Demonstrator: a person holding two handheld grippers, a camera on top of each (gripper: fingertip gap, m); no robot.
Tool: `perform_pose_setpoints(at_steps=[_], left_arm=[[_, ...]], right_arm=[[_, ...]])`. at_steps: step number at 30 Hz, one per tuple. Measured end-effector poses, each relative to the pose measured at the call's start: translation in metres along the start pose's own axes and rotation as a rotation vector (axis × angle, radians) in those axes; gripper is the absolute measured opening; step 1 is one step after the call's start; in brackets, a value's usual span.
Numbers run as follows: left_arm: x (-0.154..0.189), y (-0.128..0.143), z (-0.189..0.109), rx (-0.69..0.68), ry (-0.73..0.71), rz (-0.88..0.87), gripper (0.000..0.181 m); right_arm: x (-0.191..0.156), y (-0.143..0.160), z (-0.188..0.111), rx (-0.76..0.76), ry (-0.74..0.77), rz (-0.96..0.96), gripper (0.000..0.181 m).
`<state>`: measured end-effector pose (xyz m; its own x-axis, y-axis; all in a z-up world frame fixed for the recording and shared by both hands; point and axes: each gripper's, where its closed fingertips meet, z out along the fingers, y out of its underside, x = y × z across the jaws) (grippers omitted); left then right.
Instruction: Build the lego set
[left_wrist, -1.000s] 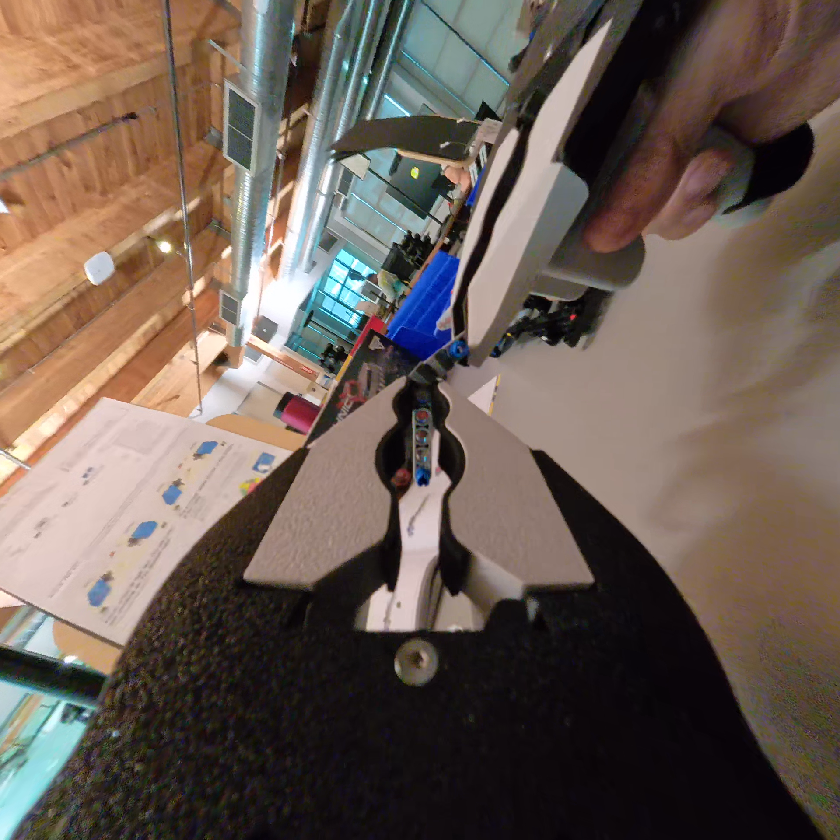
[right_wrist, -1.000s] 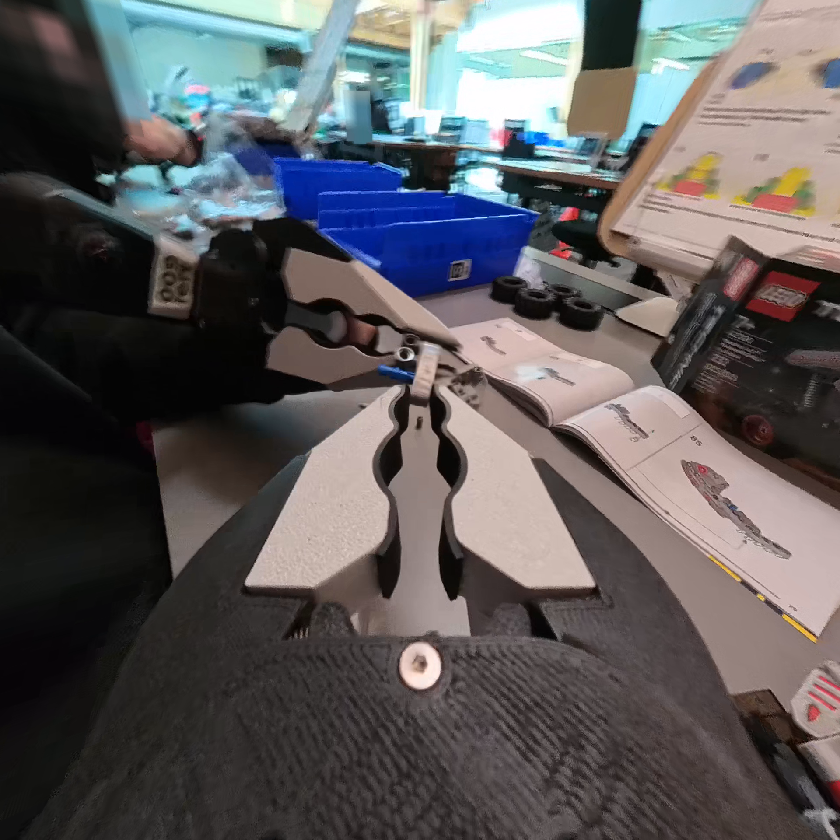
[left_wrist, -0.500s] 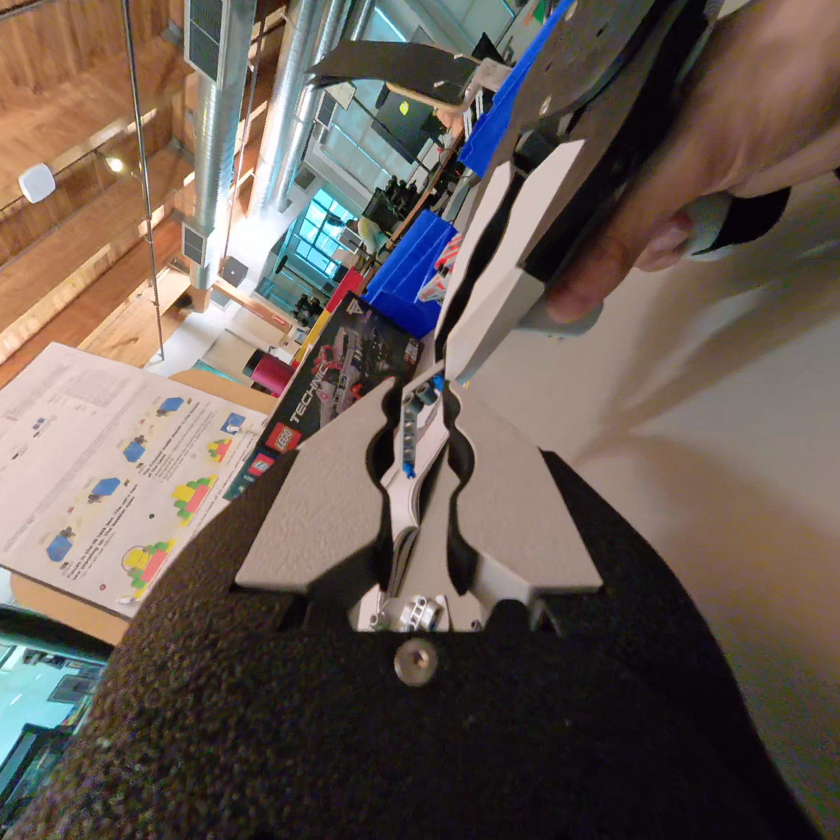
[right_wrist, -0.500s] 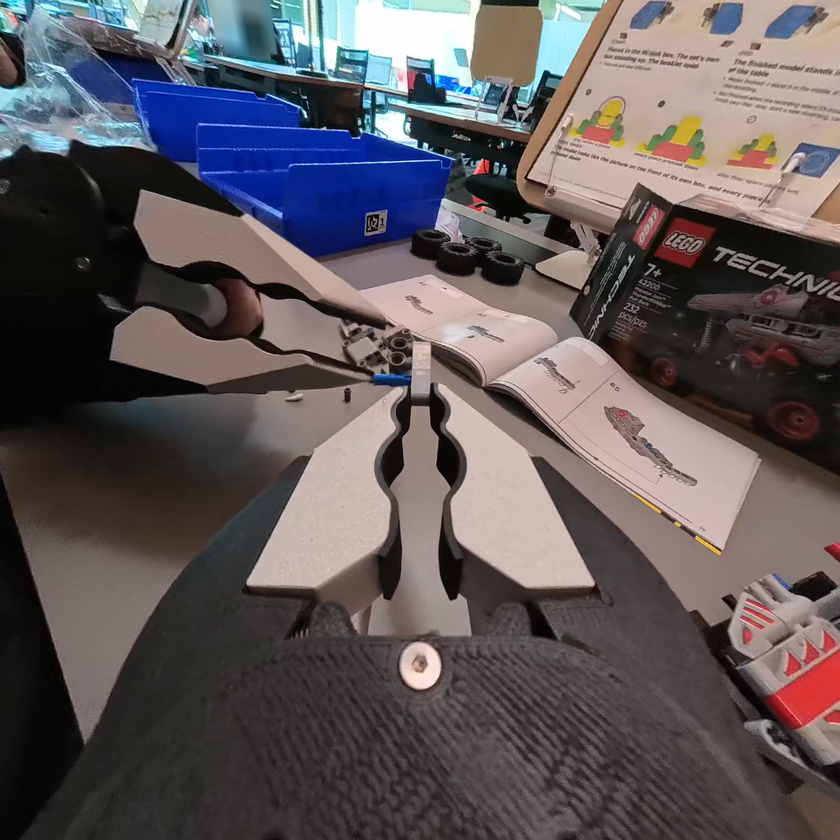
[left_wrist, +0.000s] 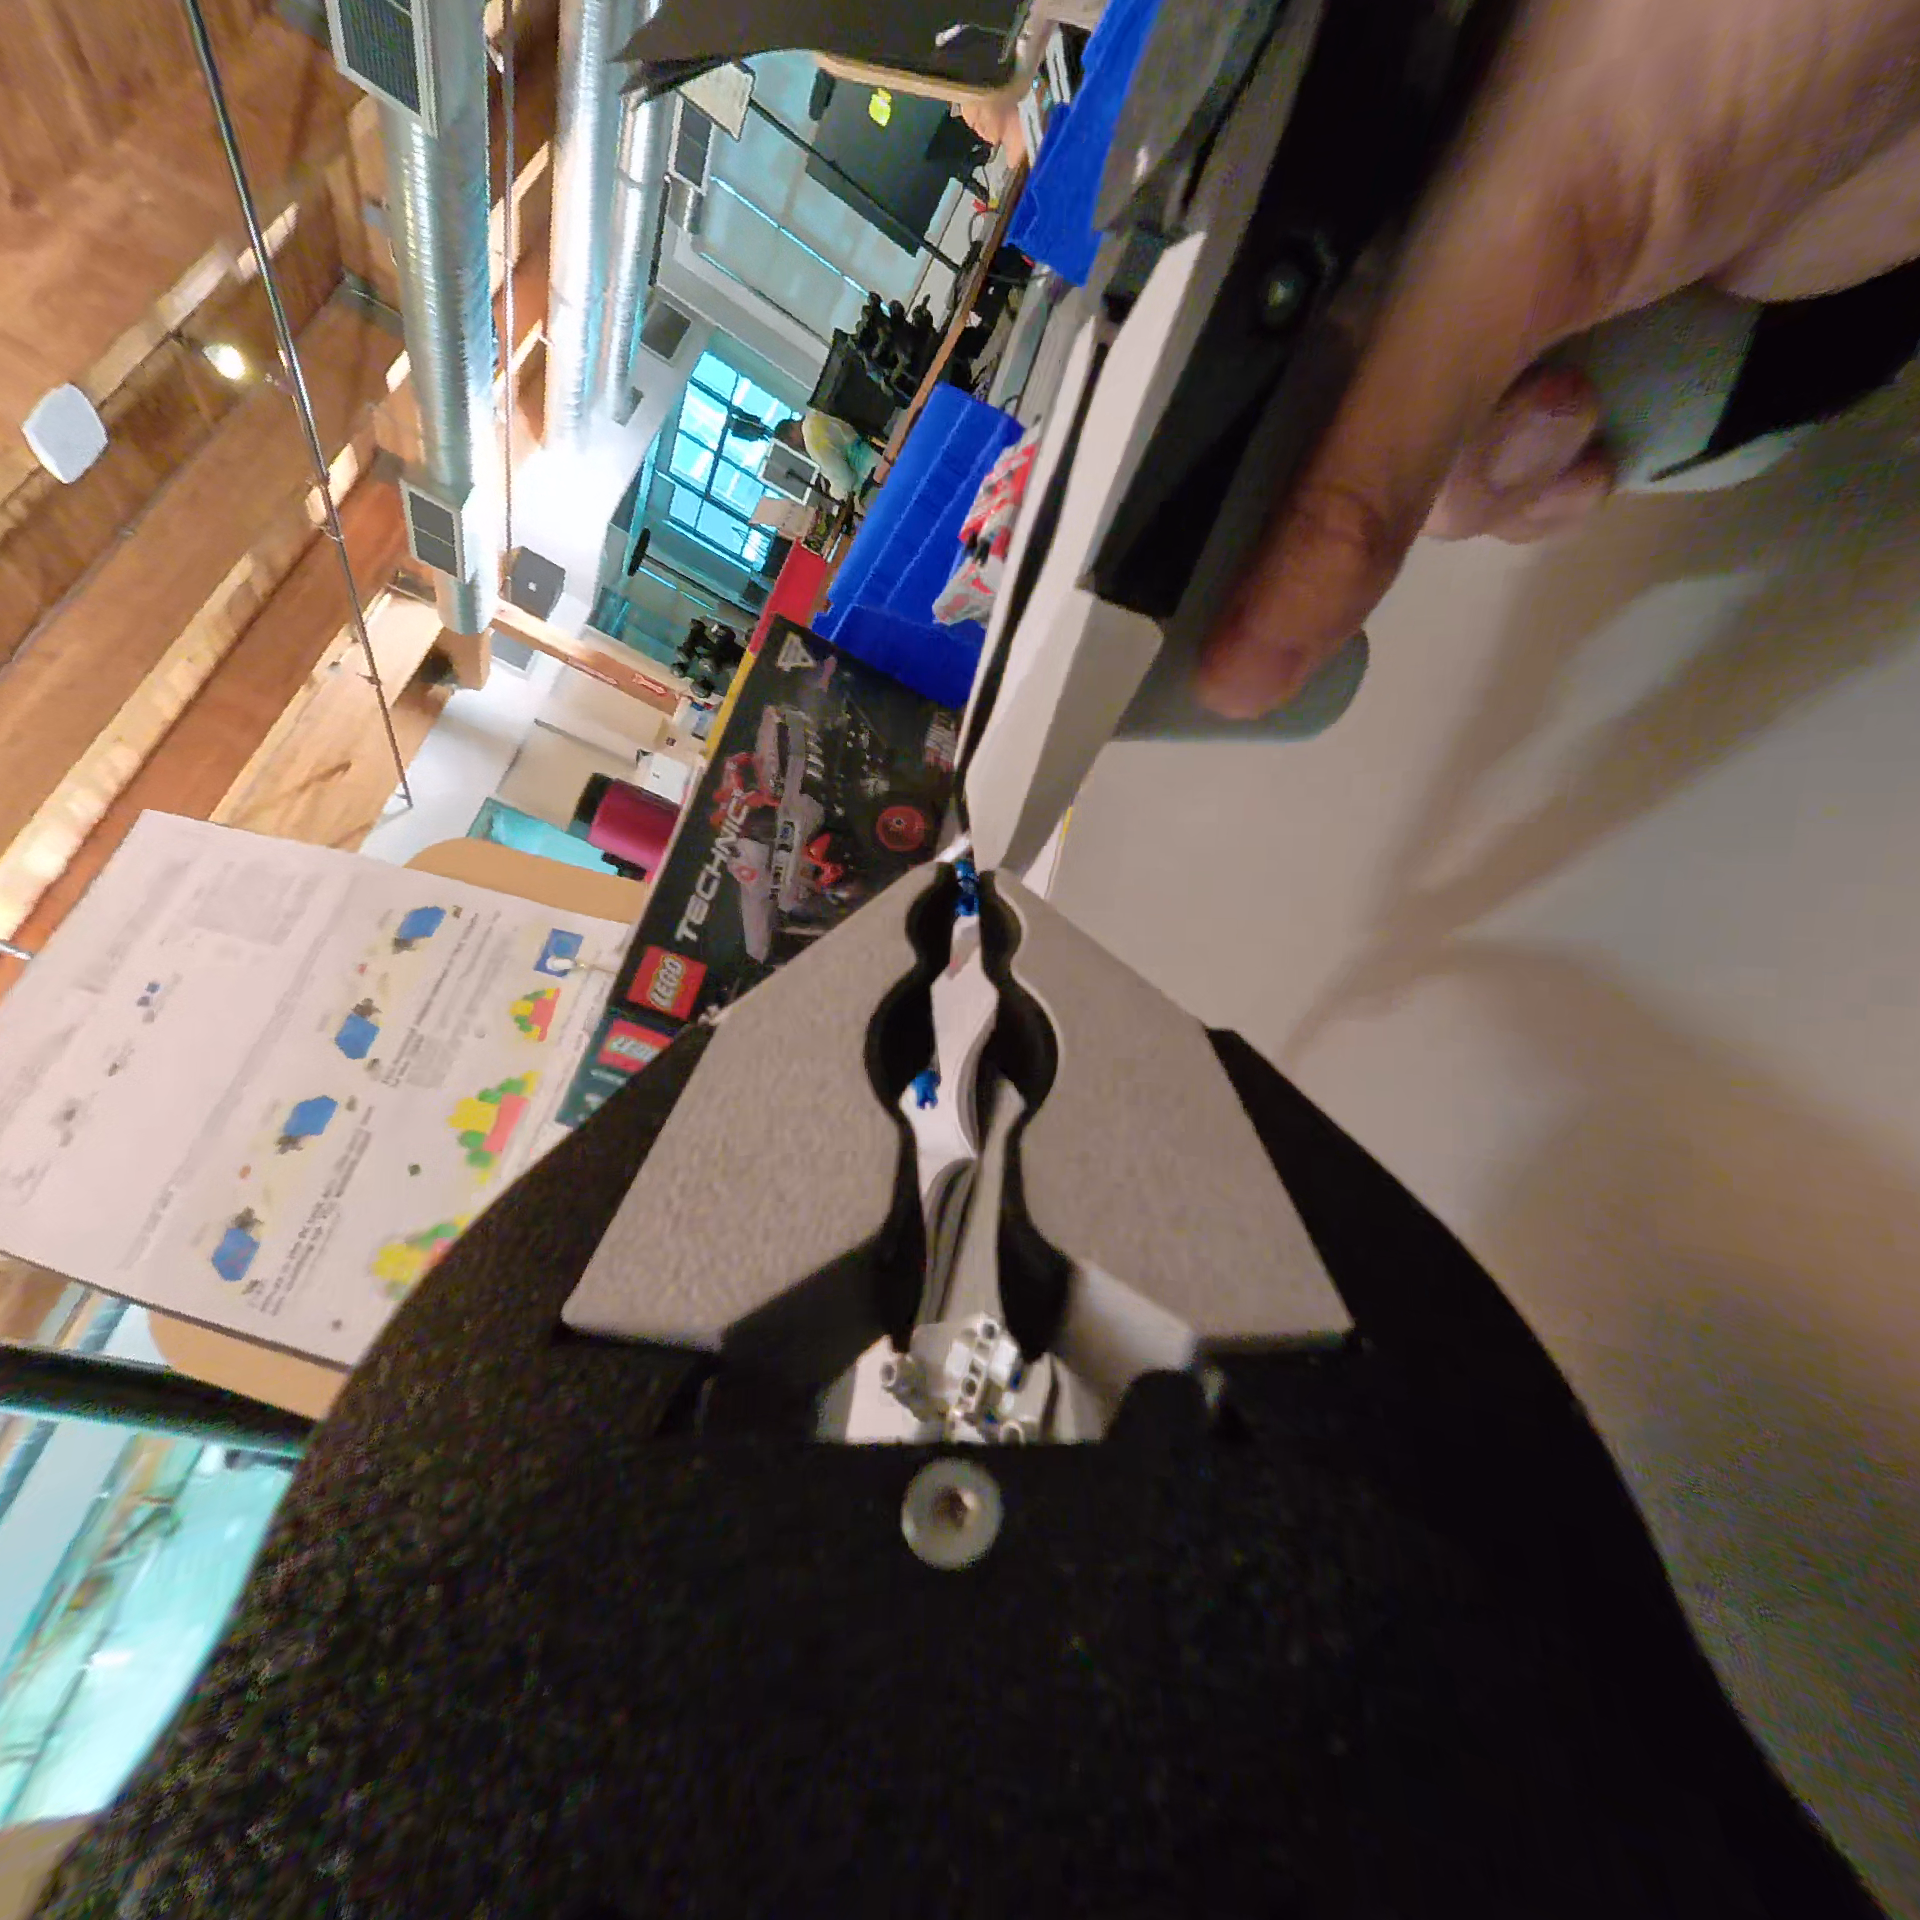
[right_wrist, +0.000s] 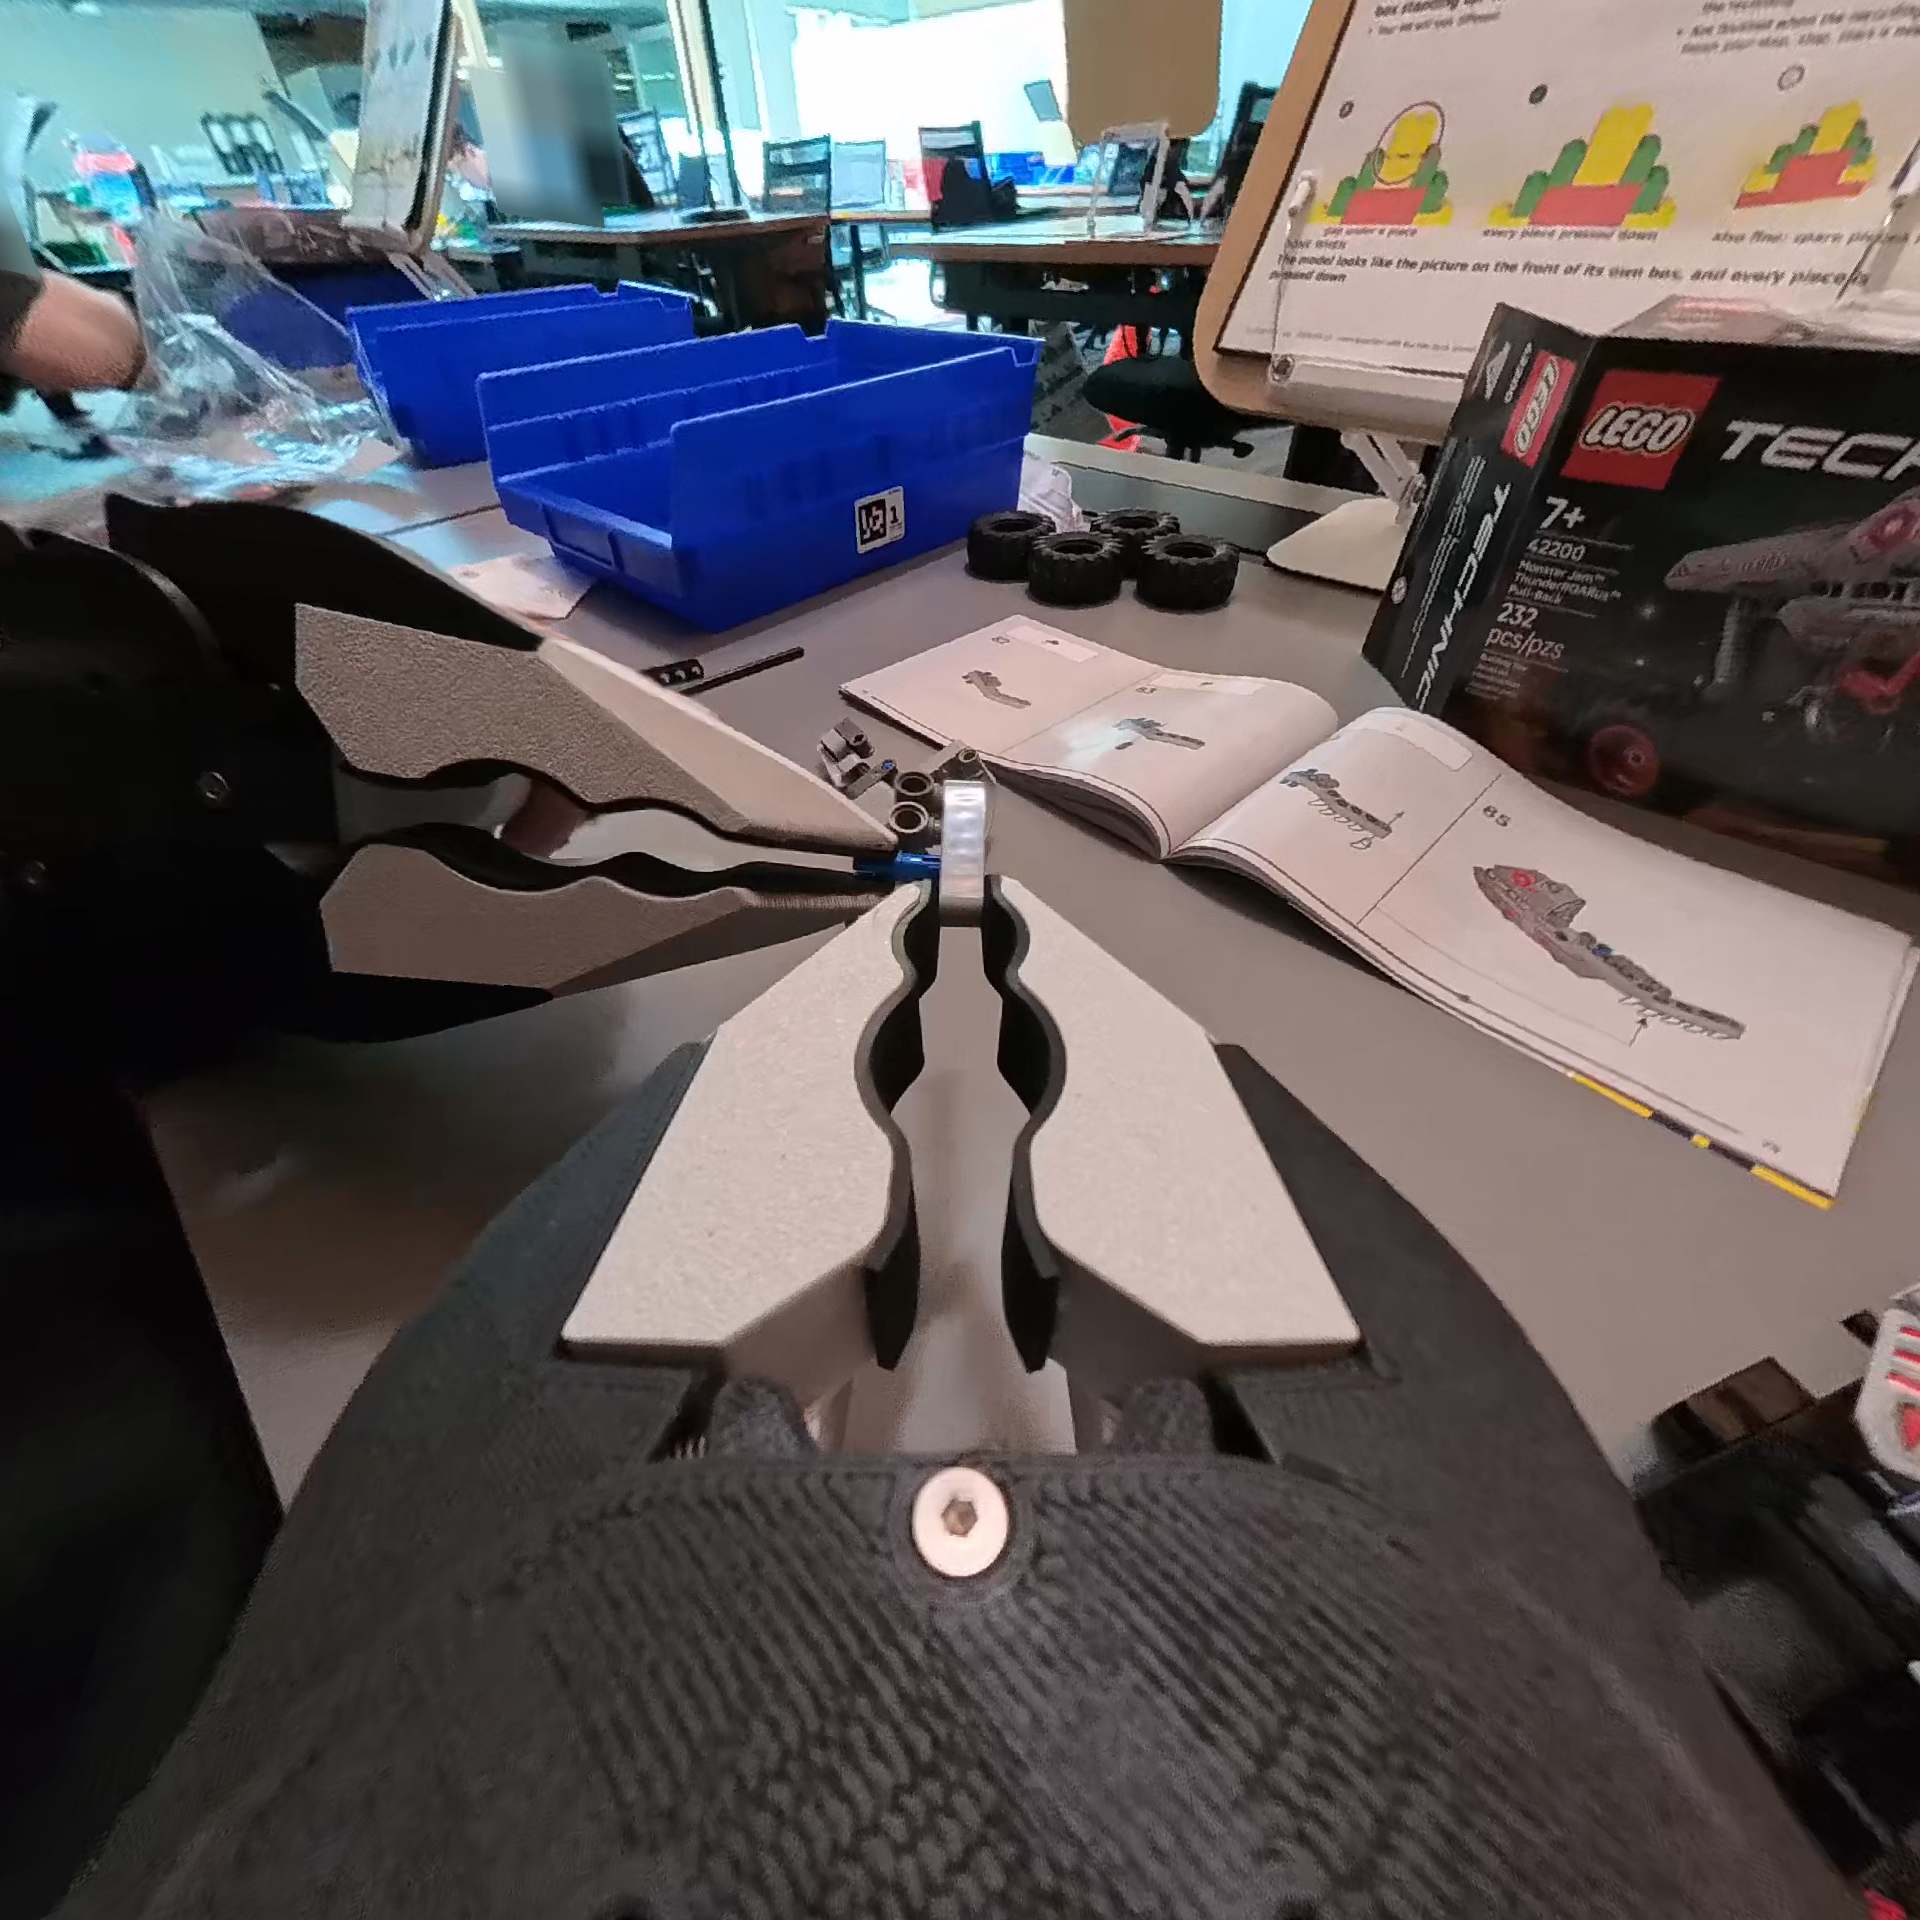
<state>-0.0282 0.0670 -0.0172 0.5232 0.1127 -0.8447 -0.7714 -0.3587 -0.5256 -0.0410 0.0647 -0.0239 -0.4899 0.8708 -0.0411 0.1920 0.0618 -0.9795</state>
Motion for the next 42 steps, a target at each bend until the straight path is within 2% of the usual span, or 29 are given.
perform_pose_setpoints(at_steps=[6,10,11,12,13,14,16,18,19,22,29,32,38,42], left_arm=[[0.001,0.009,-0.003,-0.037,0.024,-0.292,0.001],[-0.004,0.012,-0.007,-0.016,0.05,-0.631,0.0],[-0.004,0.011,-0.009,-0.014,0.055,-0.64,0.0],[-0.004,0.006,-0.014,-0.002,0.044,-0.595,0.0],[-0.002,0.001,-0.019,-0.003,0.027,-0.527,0.0],[0.002,-0.001,-0.022,-0.024,0.023,-0.461,0.0],[0.005,0.001,-0.029,-0.034,0.023,-0.421,0.0],[0.0,0.008,-0.031,-0.043,0.026,-0.439,0.0],[-0.002,0.011,-0.032,-0.048,0.035,-0.441,0.0],[-0.01,0.018,-0.035,-0.063,-0.009,-0.407,0.0],[-0.009,0.009,-0.033,-0.06,-0.061,-0.118,0.009],[-0.008,0.01,-0.033,-0.068,-0.058,-0.04,0.0],[-0.004,0.005,-0.035,-0.038,-0.064,0.248,0.0],[-0.003,0.004,-0.036,-0.032,-0.053,0.286,0.005]], right_arm=[[-0.001,0.006,0.008,-0.005,0.035,0.073,0.007],[-0.002,0.003,0.013,0.005,0.055,0.085,0.007],[-0.003,0.0,0.015,0.015,0.056,0.092,0.006],[0.0,0.0,0.016,0.016,0.086,0.086,0.007],[0.022,-0.002,0.009,0.027,0.223,0.031,0.006],[0.039,-0.005,0.001,0.043,0.283,0.019,0.006],[0.021,-0.017,0.003,0.092,0.102,0.128,0.006],[0.009,-0.007,0.01,-0.012,0.165,-0.107,0.006],[0.0,-0.006,0.013,-0.02,0.158,-0.136,0.006],[-0.01,-0.005,0.019,-0.019,0.091,-0.055,0.006],[-0.025,-0.004,0.019,-0.045,0.019,0.0,0.006],[-0.028,-0.006,0.018,-0.049,0.003,0.009,0.006],[-0.032,-0.001,0.014,-0.1,-0.073,0.104,0.007],[-0.033,0.003,0.011,-0.126,-0.095,0.139,0.007]])
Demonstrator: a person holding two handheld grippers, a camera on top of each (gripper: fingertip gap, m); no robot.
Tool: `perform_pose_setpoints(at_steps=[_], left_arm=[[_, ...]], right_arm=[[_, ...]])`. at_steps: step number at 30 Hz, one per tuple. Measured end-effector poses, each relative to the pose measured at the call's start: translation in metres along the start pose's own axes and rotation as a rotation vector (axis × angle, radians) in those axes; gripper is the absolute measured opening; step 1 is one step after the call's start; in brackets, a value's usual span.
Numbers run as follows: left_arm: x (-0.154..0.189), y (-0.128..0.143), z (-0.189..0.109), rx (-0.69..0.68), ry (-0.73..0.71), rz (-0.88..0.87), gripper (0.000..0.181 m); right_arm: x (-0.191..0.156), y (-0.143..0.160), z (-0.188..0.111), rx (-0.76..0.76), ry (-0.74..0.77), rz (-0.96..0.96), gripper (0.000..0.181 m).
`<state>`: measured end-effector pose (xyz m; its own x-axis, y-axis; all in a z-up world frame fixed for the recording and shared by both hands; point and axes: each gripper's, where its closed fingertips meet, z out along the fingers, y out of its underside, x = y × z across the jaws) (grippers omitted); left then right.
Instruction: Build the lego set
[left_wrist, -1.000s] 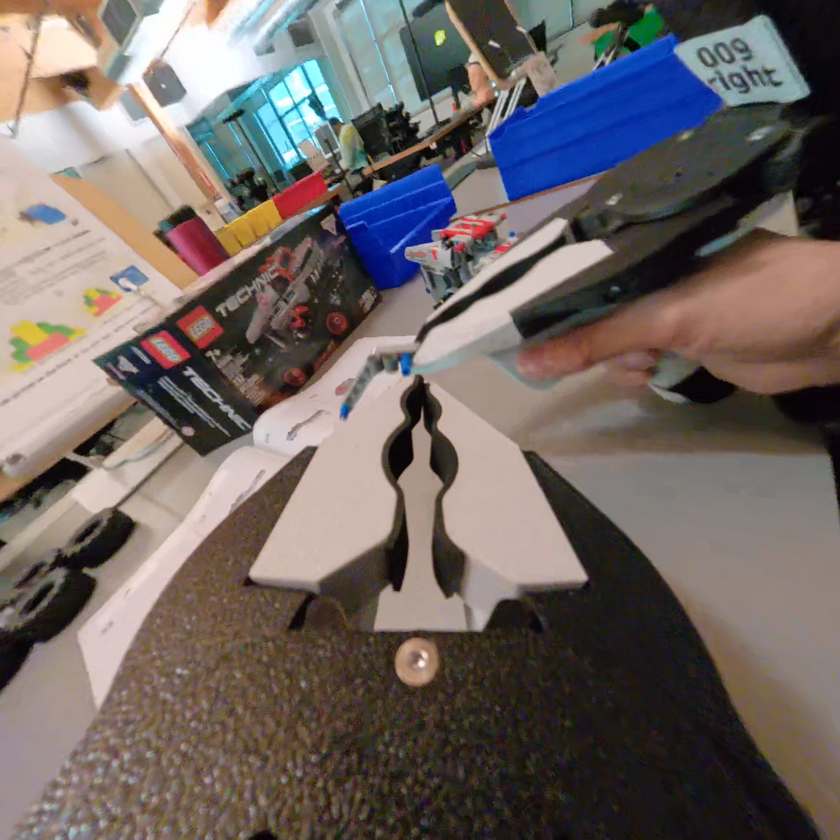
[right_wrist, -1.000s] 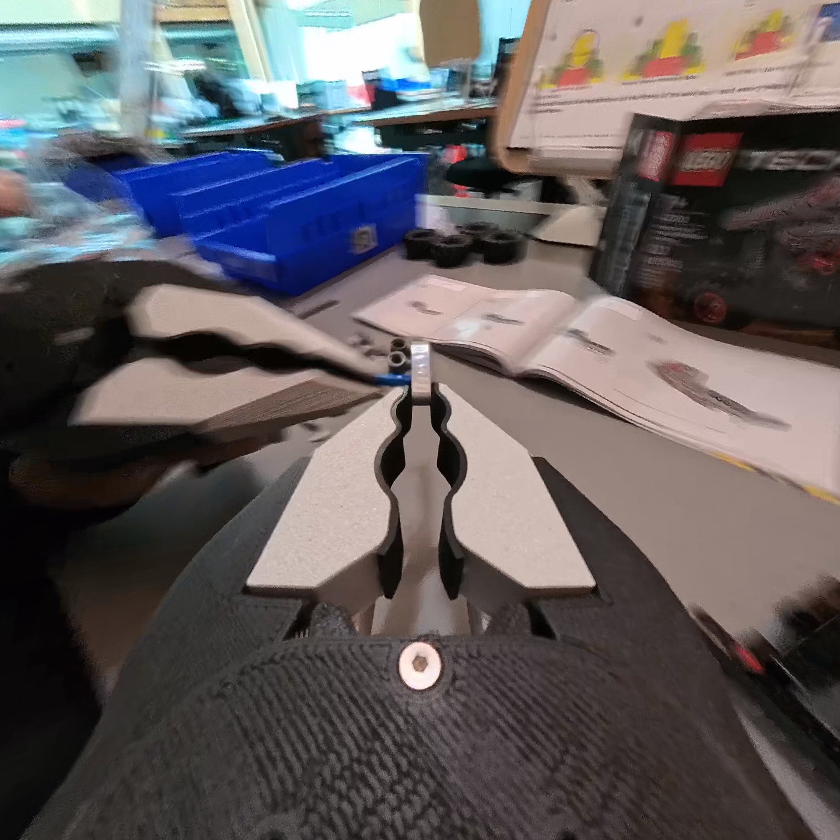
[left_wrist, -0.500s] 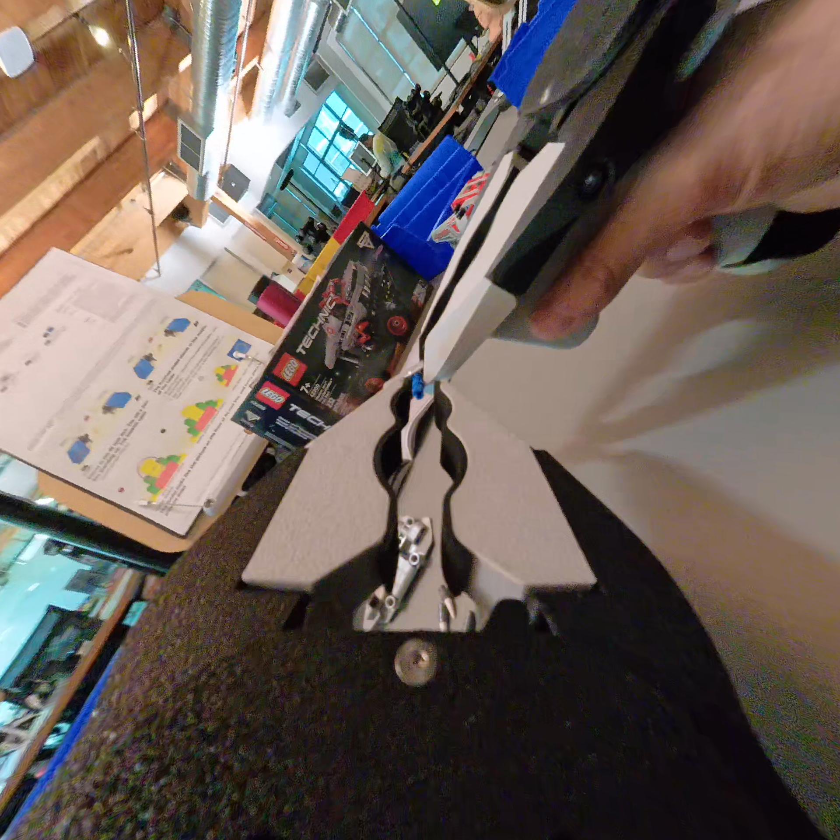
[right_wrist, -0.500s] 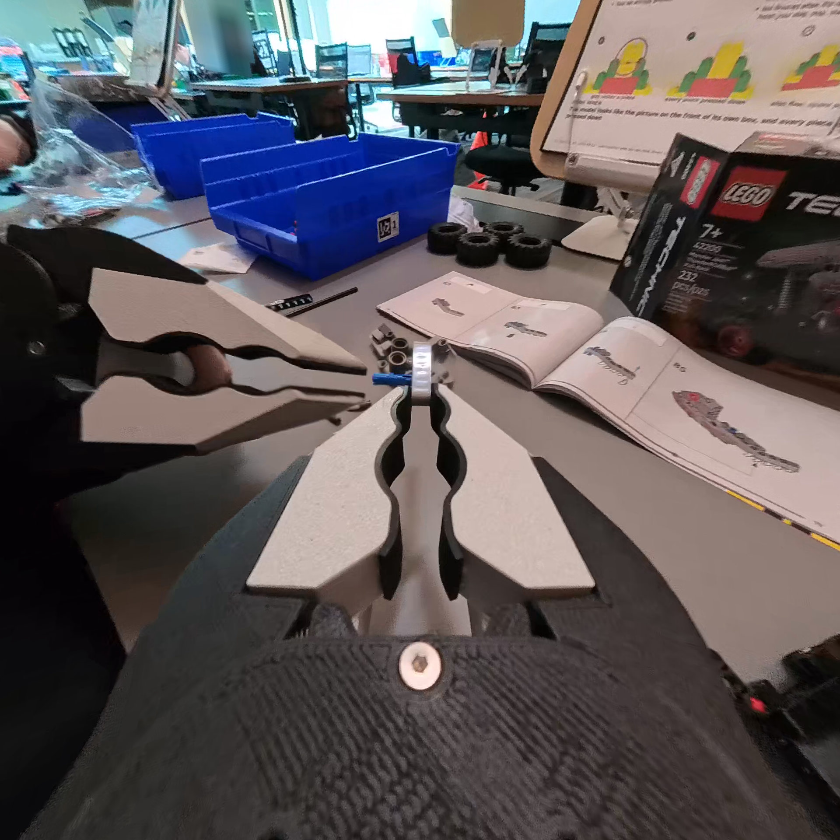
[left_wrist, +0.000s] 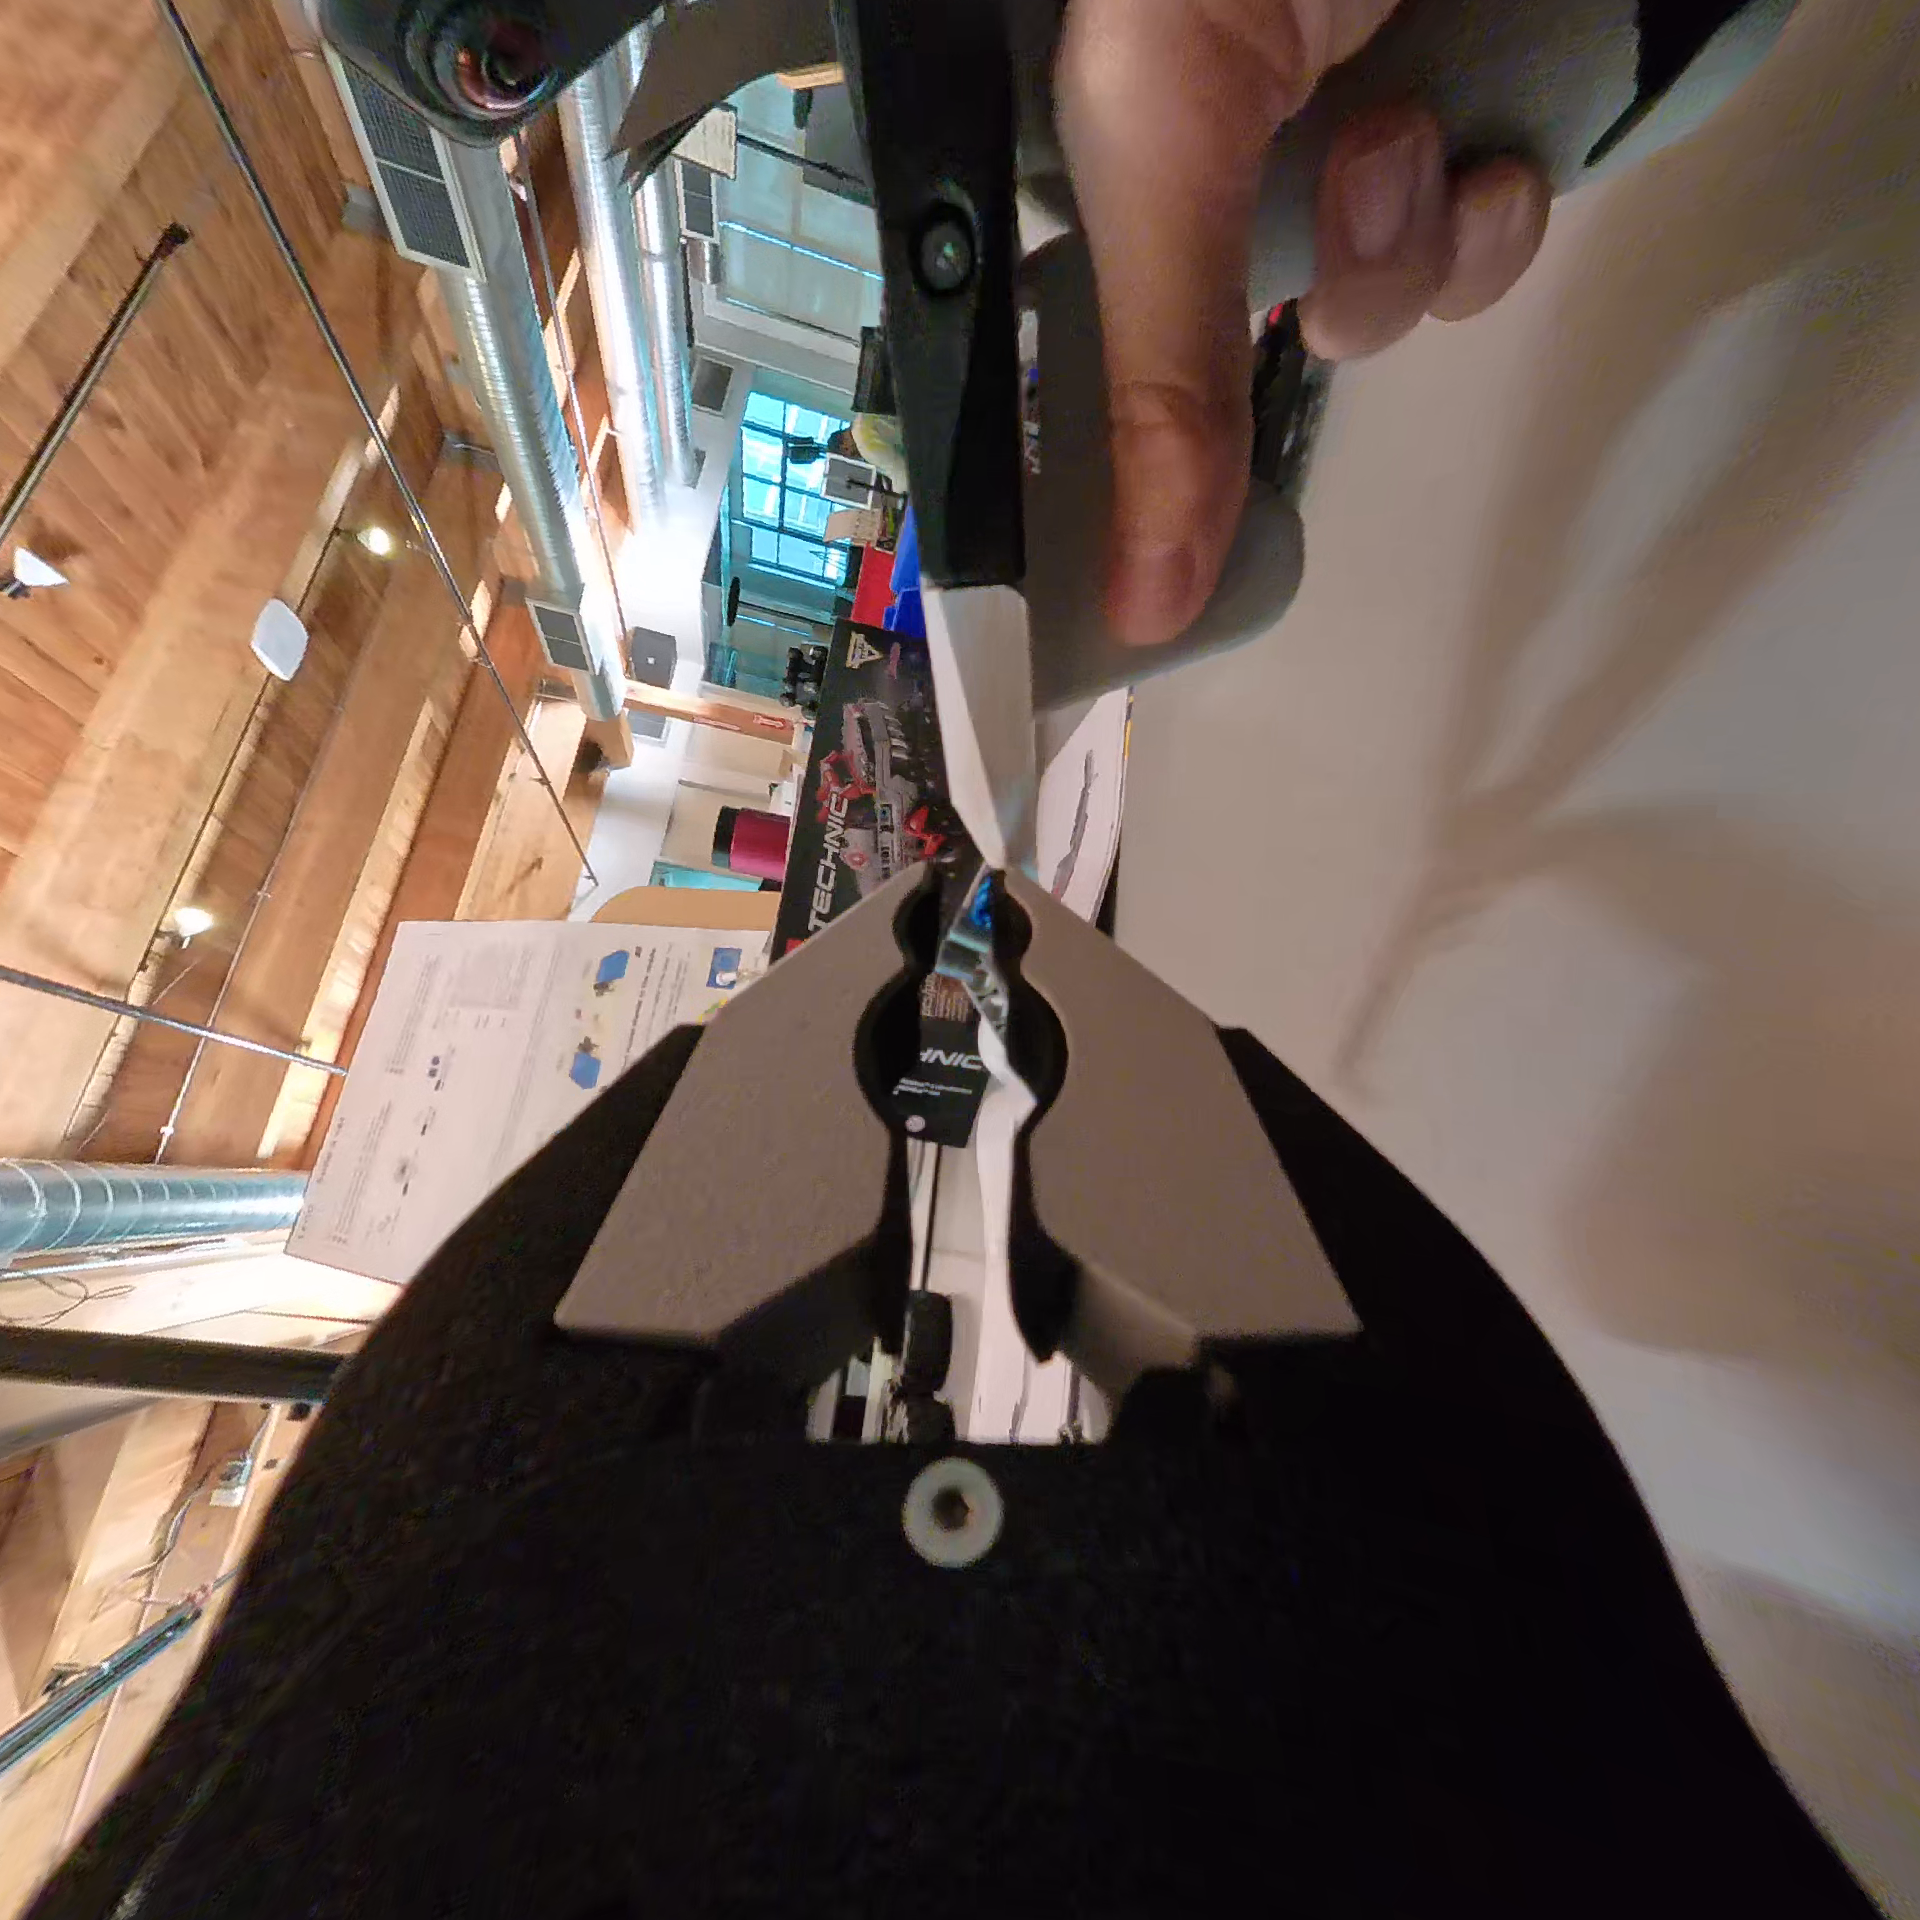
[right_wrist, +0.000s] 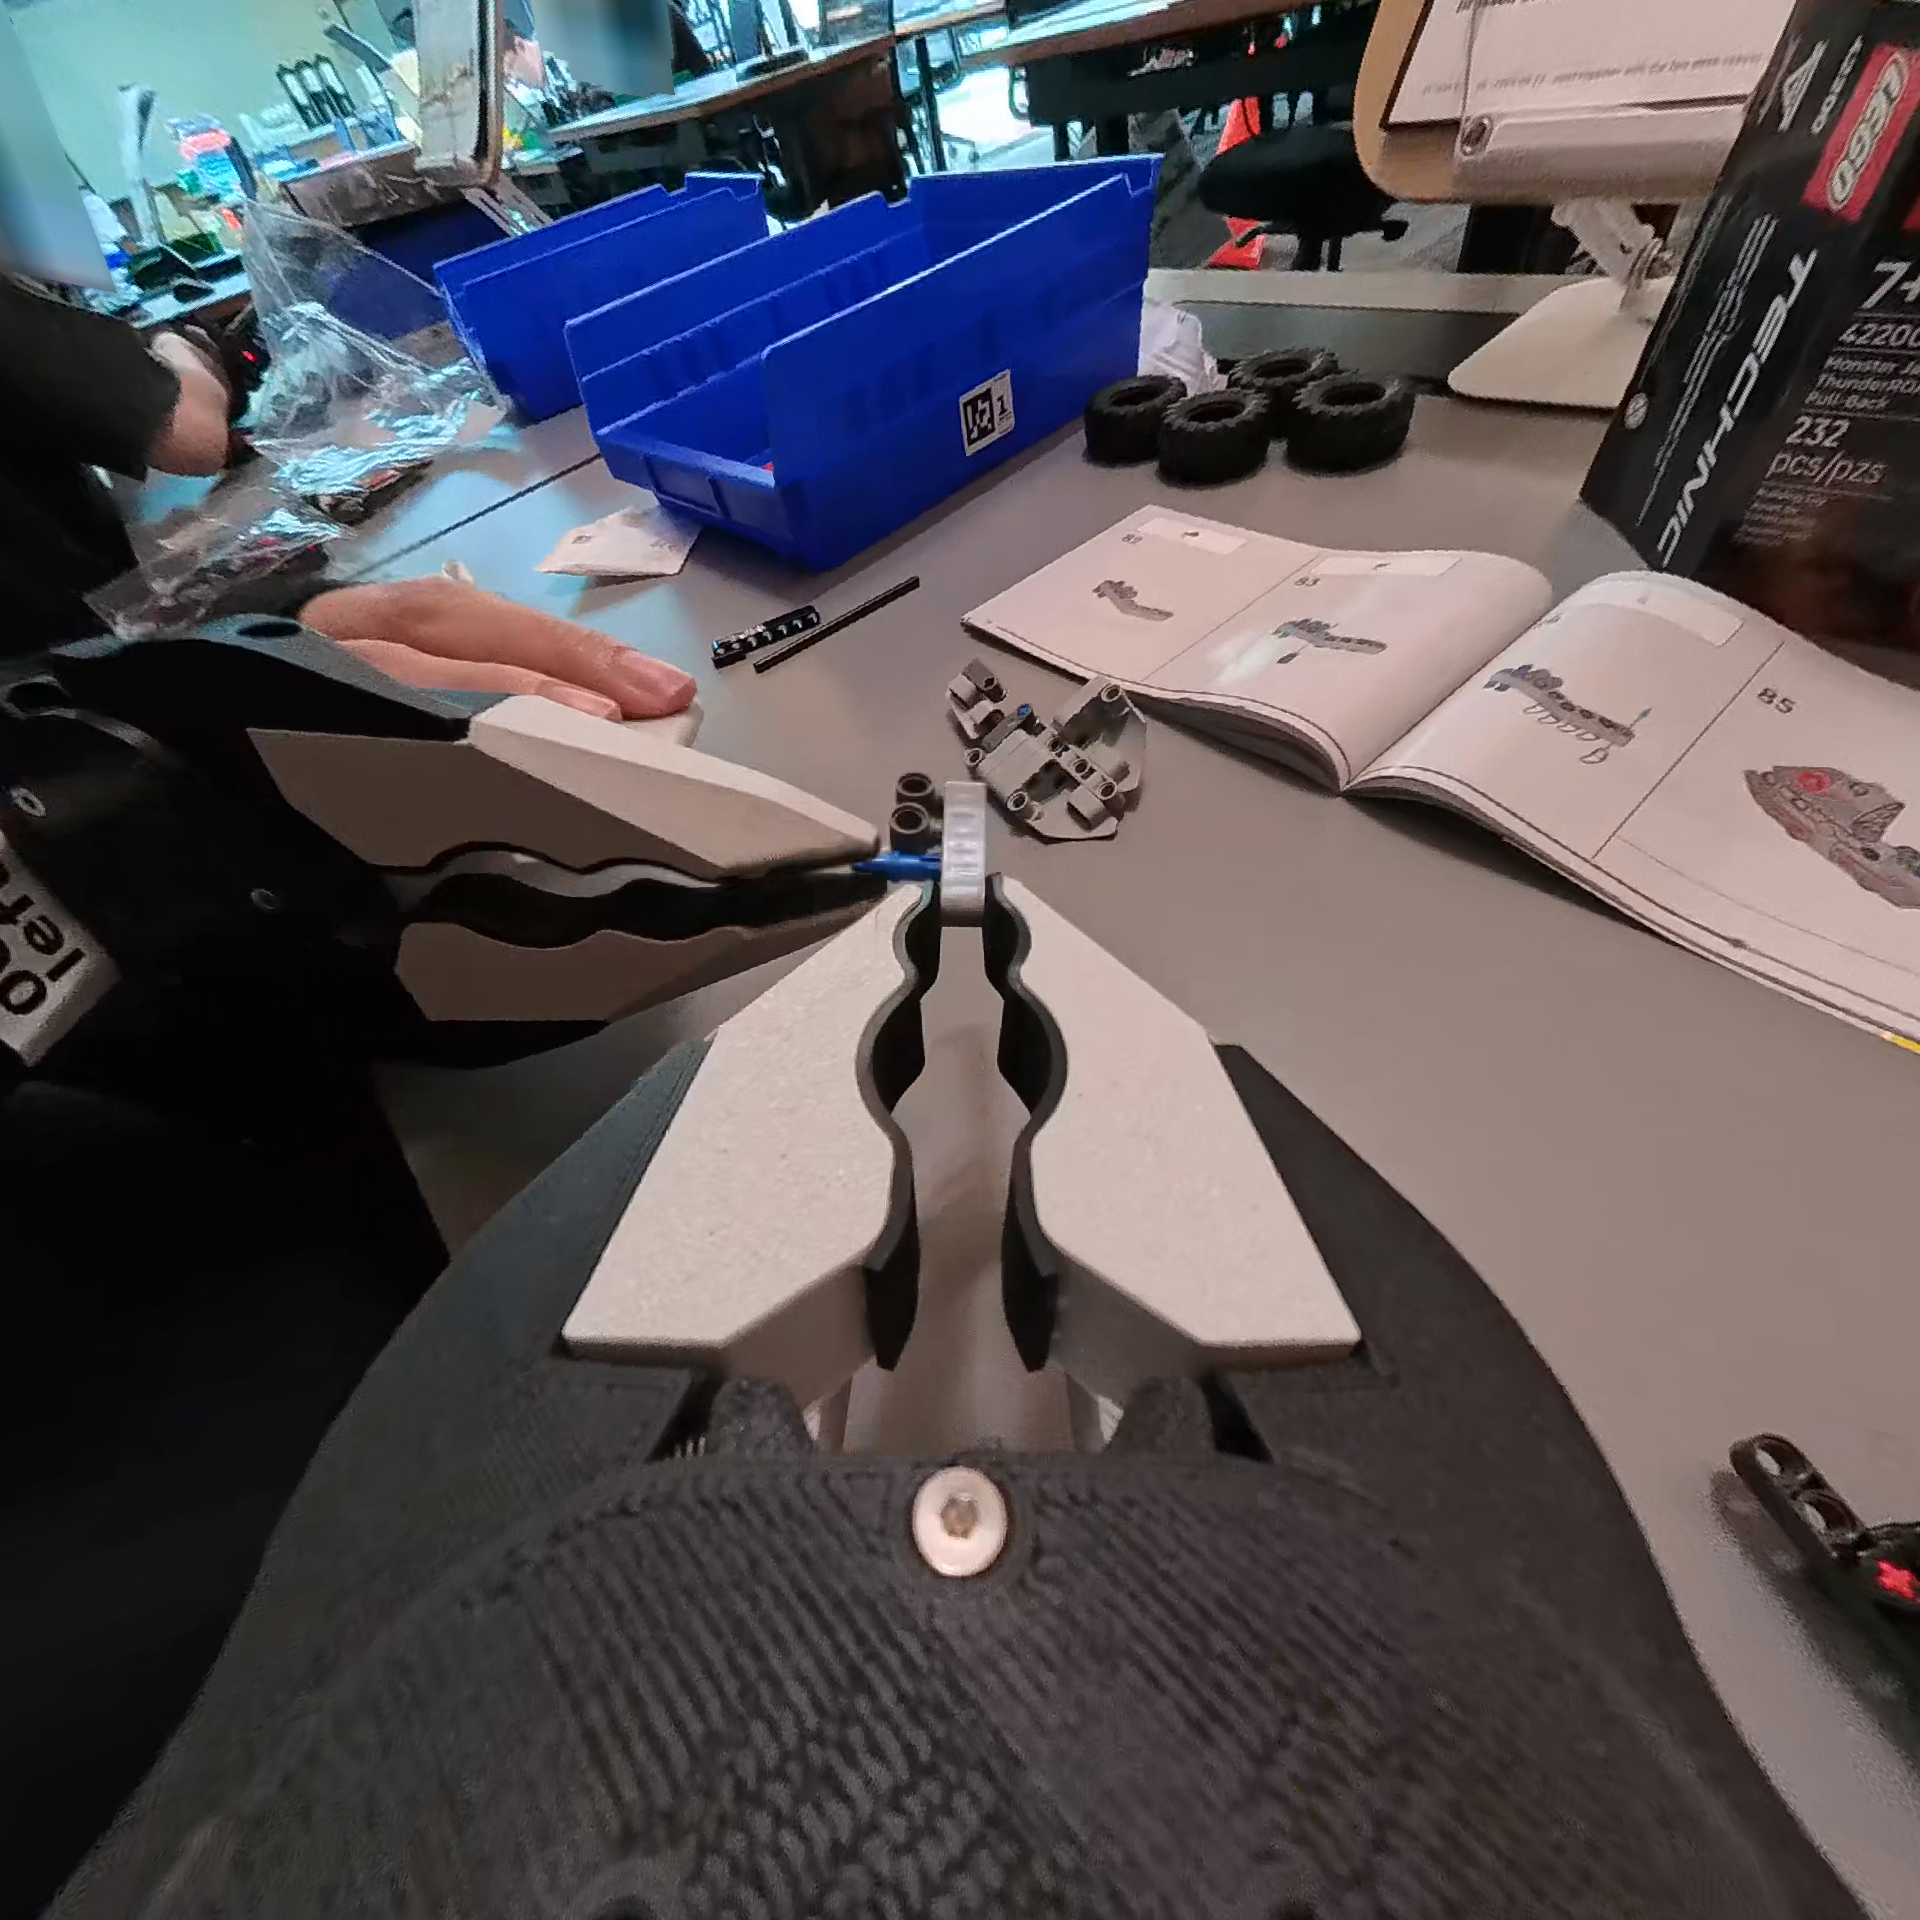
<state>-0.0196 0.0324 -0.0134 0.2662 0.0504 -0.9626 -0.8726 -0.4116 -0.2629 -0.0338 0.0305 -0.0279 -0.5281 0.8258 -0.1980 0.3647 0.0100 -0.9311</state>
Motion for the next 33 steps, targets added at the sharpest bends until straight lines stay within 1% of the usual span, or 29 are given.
perform_pose_setpoints(at_steps=[5,6,8,10,11,13,17,18,19,20,21,22,23,24,26,29,31,32,33], left_arm=[[0.004,0.0,0.002,0.006,0.037,0.021,0.007],[0.007,0.002,0.003,-0.005,0.058,0.03,0.016],[0.012,0.006,0.004,-0.014,0.08,0.037,0.017],[0.011,0.004,0.005,0.002,0.066,0.057,0.01],[0.009,0.002,0.005,0.011,0.05,0.075,0.001],[0.013,0.004,0.009,-0.007,0.07,0.084,0.001],[0.021,0.007,0.016,-0.042,0.125,-0.014,0.0],[0.023,0.005,0.015,-0.028,0.134,-0.042,0.0],[0.022,0.003,0.011,-0.012,0.133,-0.074,0.0],[0.025,0.005,0.008,-0.022,0.145,-0.101,0.0],[0.029,0.011,0.006,-0.05,0.159,-0.116,0.0],[0.029,0.019,0.005,-0.072,0.132,-0.104,0.0],[0.027,0.022,0.004,-0.063,0.098,-0.056,0.0],[0.027,0.02,0.004,-0.037,0.092,-0.004,0.0],[0.026,0.016,0.004,-0.019,0.085,0.046,0.0],[0.026,0.012,0.007,-0.02,0.081,0.094,0.01],[0.028,0.015,0.011,-0.037,0.091,0.126,0.016],[0.028,0.016,0.013,-0.042,0.086,0.141,0.014],[0.029,0.015,0.014,-0.032,0.09,0.155,0.008]], right_arm=[[0.004,0.002,-0.001,-0.001,0.022,-0.002,0.007],[0.005,0.002,-0.002,-0.001,0.03,-0.002,0.007],[0.008,0.001,-0.004,0.002,0.035,0.001,0.007],[0.007,0.003,-0.004,-0.01,0.025,-0.003,0.007],[0.006,0.004,-0.003,-0.016,0.023,-0.005,0.007],[0.007,0.006,-0.001,-0.024,0.036,-0.012,0.007],[0.017,0.013,0.001,-0.045,0.076,-0.032,0.007],[0.02,0.014,0.002,-0.042,0.088,-0.031,0.007],[0.037,0.016,0.0,-0.04,0.189,-0.038,0.007],[0.061,0.02,-0.009,-0.062,0.31,-0.103,0.007],[0.067,0.02,-0.013,-0.052,0.309,-0.085,0.007],[0.052,0.016,-0.009,-0.009,0.192,0.0,0.007],[0.039,0.017,-0.004,-0.014,0.12,0.03,0.007],[0.032,0.022,0.002,-0.045,0.113,0.001,0.007],[0.02,0.023,0.01,-0.062,0.094,-0.034,0.007],[0.018,0.02,0.01,-0.075,0.062,-0.027,0.007],[0.015,0.018,0.007,-0.073,0.047,-0.02,0.007],[0.014,0.018,0.007,-0.075,0.044,-0.02,0.007],[0.013,0.019,0.006,-0.083,0.046,-0.025,0.007]])
